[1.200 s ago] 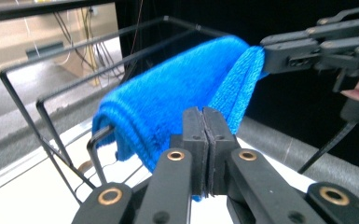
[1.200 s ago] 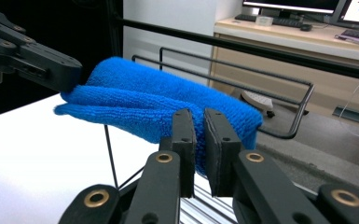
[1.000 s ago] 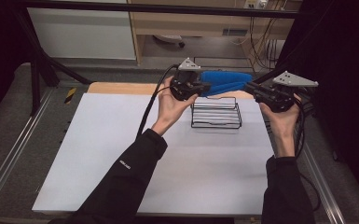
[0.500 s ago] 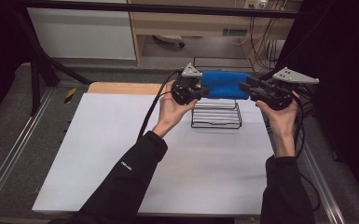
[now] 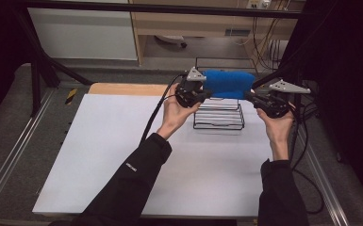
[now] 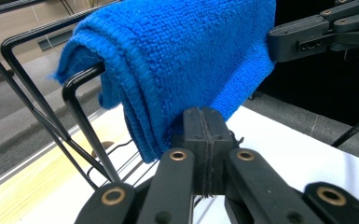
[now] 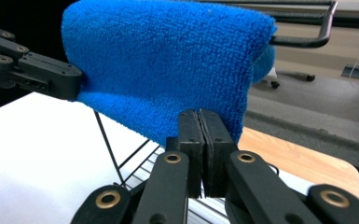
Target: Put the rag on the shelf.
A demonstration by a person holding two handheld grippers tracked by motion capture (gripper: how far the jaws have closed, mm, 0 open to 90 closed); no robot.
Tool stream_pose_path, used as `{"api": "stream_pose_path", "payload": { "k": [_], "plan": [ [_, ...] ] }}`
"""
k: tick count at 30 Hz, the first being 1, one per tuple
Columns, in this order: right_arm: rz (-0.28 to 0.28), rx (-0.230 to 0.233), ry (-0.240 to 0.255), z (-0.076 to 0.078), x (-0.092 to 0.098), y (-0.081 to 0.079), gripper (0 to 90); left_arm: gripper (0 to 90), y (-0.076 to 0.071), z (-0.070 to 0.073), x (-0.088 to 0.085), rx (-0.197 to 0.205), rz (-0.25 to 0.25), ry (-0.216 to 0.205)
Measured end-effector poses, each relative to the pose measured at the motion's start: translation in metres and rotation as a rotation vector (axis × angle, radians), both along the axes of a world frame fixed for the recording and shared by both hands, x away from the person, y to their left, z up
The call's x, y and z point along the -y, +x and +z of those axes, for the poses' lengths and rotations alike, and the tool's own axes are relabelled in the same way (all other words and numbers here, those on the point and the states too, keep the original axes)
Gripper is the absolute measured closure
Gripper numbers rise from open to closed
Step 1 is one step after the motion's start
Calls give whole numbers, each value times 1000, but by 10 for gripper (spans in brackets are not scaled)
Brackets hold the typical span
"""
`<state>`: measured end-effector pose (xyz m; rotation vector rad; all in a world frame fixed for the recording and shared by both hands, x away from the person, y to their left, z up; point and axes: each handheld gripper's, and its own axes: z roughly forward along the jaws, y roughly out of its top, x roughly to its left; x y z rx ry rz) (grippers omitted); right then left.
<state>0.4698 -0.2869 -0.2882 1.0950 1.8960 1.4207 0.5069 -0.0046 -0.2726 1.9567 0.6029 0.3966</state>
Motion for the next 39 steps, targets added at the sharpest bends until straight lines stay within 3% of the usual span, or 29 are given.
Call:
{"api": "stream_pose_path", "payload": {
  "k": [5, 10, 17, 21, 28, 33, 39],
  "plan": [
    [22, 38, 7, 5, 0, -6, 825, 884, -3, 4, -8, 1, -7, -31],
    [33, 62, 27, 16, -2, -16, 707, 775, -9, 11, -20, -6, 4, -40],
    [30, 61, 55, 26, -11, -27, 414, 566, -21, 11, -46, -11, 24, -9],
    [34, 52, 40, 26, -19, -33, 265, 443, -28, 1, -67, -28, 42, 19],
    [33, 18, 31, 14, -29, -41, 113, 296, -44, -24, -110, -53, 61, 34],
    [33, -8, 21, 3, -36, -45, 59, 209, -57, -42, -141, -64, 92, 62],
    [46, -54, -3, -14, -43, -52, 22, 128, -73, -62, -177, -69, 142, 57]
  ]
}}
